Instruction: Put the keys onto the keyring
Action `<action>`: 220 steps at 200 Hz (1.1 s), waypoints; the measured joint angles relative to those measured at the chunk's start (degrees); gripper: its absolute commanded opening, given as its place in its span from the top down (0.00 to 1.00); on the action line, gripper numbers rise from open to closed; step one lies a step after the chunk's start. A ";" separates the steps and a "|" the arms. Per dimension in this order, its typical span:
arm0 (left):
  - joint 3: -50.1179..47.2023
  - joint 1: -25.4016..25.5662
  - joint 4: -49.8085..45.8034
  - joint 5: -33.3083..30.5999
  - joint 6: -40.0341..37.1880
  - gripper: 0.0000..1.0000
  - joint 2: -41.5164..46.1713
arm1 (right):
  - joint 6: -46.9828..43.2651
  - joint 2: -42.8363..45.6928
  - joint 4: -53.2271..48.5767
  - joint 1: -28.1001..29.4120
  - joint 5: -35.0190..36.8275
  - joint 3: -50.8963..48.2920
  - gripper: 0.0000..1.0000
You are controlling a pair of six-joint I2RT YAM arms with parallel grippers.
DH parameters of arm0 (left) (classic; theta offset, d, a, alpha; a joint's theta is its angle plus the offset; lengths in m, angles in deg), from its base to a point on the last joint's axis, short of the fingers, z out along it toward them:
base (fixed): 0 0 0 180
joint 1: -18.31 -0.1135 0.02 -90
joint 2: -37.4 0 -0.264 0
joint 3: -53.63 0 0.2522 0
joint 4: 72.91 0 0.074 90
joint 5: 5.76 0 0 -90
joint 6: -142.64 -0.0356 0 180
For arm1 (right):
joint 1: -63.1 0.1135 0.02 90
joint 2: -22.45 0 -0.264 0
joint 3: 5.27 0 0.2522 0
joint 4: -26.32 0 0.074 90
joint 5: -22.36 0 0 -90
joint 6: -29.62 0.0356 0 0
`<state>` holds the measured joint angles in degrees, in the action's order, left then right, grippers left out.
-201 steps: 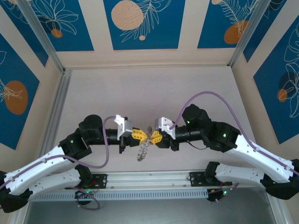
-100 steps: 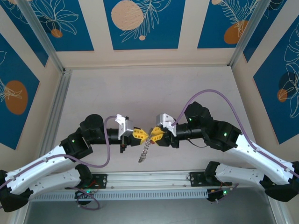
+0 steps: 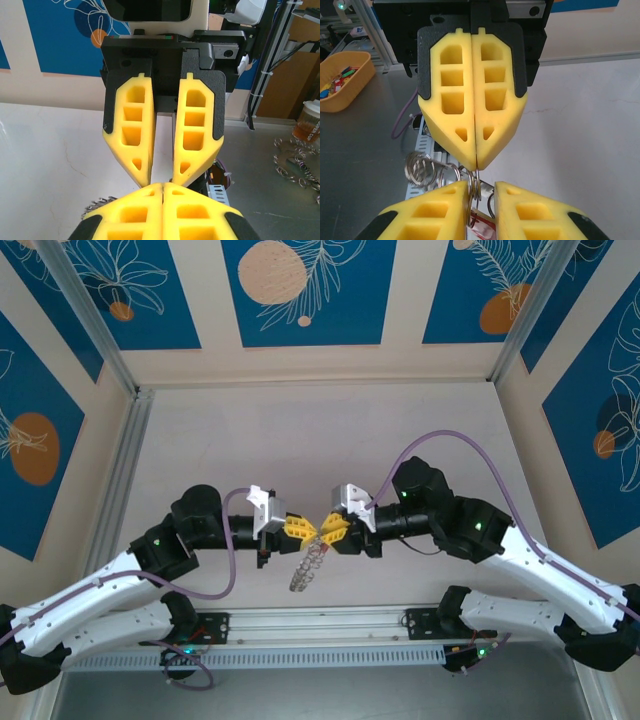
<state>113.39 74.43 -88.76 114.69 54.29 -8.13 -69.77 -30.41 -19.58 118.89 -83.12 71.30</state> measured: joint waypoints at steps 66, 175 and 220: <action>0.00 0.00 0.02 0.00 0.00 1.00 -0.02 | -0.11 -0.55 0.07 -0.37 -1.18 -0.96 0.92; 8.92 0.00 -14.47 -6.64 -4.68 0.72 -3.02 | -0.70 0.13 -1.97 -0.92 4.55 -0.11 1.00; 10.23 0.00 -18.99 -8.59 -6.60 0.70 -3.54 | -1.75 -0.90 -3.37 1.46 7.10 1.33 1.00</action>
<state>123.61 74.43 -107.75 106.11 47.69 -11.68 -71.51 -31.30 -22.95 120.35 -76.02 72.63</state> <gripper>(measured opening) 0.293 0.057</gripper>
